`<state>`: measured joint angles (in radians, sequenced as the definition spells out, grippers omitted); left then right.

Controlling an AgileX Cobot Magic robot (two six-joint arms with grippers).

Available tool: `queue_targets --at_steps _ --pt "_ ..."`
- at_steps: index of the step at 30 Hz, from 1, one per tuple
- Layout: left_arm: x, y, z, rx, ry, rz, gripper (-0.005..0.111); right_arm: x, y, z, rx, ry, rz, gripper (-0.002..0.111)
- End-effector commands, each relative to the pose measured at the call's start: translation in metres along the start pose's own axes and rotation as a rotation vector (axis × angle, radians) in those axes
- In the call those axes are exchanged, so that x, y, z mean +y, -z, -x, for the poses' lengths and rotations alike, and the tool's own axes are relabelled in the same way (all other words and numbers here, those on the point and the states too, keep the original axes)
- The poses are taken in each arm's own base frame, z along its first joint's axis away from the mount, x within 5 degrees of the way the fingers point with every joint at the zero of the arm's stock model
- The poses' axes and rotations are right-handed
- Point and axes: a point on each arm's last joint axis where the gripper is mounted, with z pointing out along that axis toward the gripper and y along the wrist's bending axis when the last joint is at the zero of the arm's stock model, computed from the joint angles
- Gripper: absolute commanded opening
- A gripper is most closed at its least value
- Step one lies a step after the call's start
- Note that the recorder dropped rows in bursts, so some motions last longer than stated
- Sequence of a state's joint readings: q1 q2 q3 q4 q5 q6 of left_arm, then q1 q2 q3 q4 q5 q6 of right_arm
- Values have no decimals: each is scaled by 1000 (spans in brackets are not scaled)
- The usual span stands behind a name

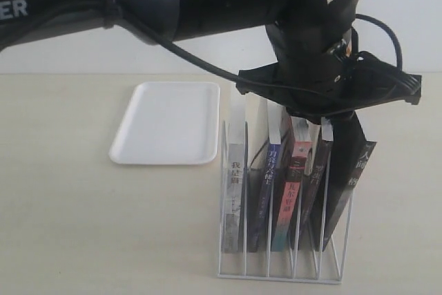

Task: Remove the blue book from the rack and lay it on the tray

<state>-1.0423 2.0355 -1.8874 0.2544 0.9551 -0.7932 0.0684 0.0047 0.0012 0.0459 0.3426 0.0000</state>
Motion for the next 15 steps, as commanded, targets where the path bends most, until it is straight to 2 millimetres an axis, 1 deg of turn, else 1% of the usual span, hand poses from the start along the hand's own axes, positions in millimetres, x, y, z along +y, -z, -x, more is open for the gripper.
queue_targets --at_steps 1,5,15 --pt "-5 8 5 -34 1 -32 14 0 0 2 -17 0 -7 0" --pt "-7 24 13 -69 9 -52 14 0 0 2 -17 0 -7 0" --pt "-3 69 24 -140 32 -113 10 0 0 2 -17 0 -7 0"
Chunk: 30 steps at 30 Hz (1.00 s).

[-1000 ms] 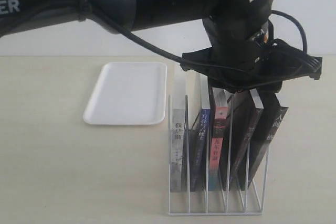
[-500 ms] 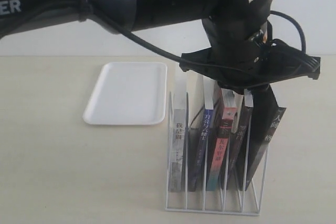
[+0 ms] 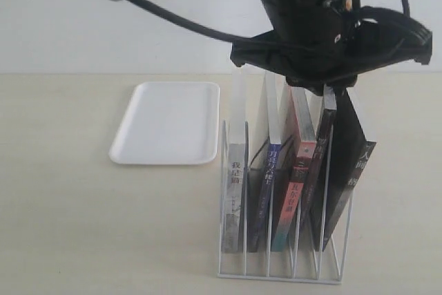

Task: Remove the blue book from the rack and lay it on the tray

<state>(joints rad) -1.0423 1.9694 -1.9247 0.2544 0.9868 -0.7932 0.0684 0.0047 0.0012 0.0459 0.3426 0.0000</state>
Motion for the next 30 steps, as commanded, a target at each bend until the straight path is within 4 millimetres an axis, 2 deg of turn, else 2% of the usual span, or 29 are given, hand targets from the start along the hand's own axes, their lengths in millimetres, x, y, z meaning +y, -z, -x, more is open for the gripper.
queue_targets --at_steps 1,7,11,30 --pt "-5 32 12 -87 14 -82 10 0 0 2 -17 0 -7 0" --pt "-7 53 17 -122 40 -149 10 0 0 2 -17 0 -7 0" --pt "-6 56 16 -108 42 -155 6 0 0 2 -17 0 -7 0" --pt "-8 78 23 -112 2 -181 6 0 0 2 -17 0 -7 0"
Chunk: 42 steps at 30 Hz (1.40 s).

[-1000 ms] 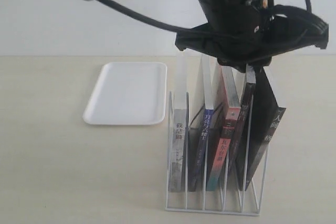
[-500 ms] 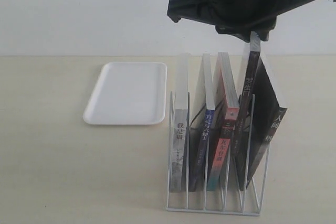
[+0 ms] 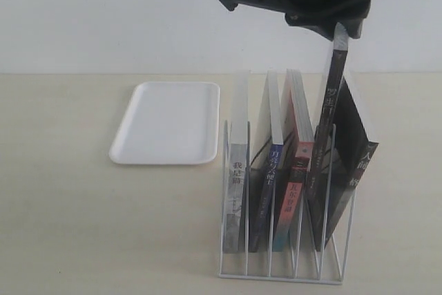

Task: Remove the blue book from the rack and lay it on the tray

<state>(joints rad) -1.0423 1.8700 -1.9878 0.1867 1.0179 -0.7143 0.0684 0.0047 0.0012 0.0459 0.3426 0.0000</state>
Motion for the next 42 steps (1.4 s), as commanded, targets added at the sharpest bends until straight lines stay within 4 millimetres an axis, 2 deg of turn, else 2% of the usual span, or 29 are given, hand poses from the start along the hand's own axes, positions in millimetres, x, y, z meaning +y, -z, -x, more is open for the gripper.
queue_targets --at_steps 1,12,18,27,42 --pt "-7 14 6 -45 11 -64 6 0 0 2 -17 0 -7 0" --pt "-4 10 5 -40 -5 -31 6 0 0 2 -17 0 -7 0" --pt "2 -6 -5 -27 -20 5 6 0 0 2 -17 0 -7 0" --pt "3 -23 -12 -18 -1 6 6 0 0 2 -17 0 -7 0" --pt "5 -64 -25 40 -13 55 6 0 0 2 -17 0 -7 0"
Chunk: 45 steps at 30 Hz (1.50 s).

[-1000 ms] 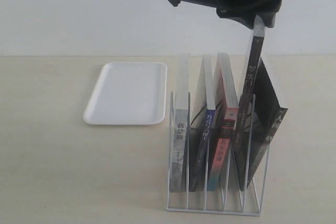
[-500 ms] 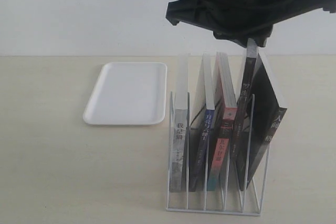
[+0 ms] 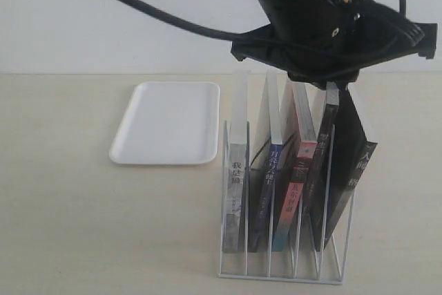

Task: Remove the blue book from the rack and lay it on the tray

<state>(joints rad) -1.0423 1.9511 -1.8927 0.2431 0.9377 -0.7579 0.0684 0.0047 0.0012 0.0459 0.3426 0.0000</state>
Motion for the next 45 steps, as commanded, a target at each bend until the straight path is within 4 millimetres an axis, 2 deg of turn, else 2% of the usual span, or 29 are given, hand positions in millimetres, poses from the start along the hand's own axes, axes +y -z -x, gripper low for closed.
queue_targets --at_steps 1,10,16,19,23,28,33,39,45 --pt "-5 -7 -2 -8 6 -24 6 0 0 2 -17 0 -7 0" --pt "2 -15 -10 60 -9 59 6 0 0 2 -17 0 -7 0" --pt "0 -17 -9 51 -6 42 8 0 0 2 -17 0 -7 0" --pt "-1 -17 -9 43 -3 30 16 0 0 2 -17 0 -7 0" --pt "-1 -17 -9 42 -6 29 34 0 0 2 -17 0 -7 0" --pt "1 -16 -10 62 -30 47 38 0 0 2 -17 0 -7 0" --pt "2 1 -6 48 -55 40 38 0 0 2 -17 0 -7 0" --pt "7 41 2 16 -78 29 38 0 0 2 -17 0 -7 0" --pt "27 76 4 33 -122 164 38 0 0 2 -17 0 -7 0"
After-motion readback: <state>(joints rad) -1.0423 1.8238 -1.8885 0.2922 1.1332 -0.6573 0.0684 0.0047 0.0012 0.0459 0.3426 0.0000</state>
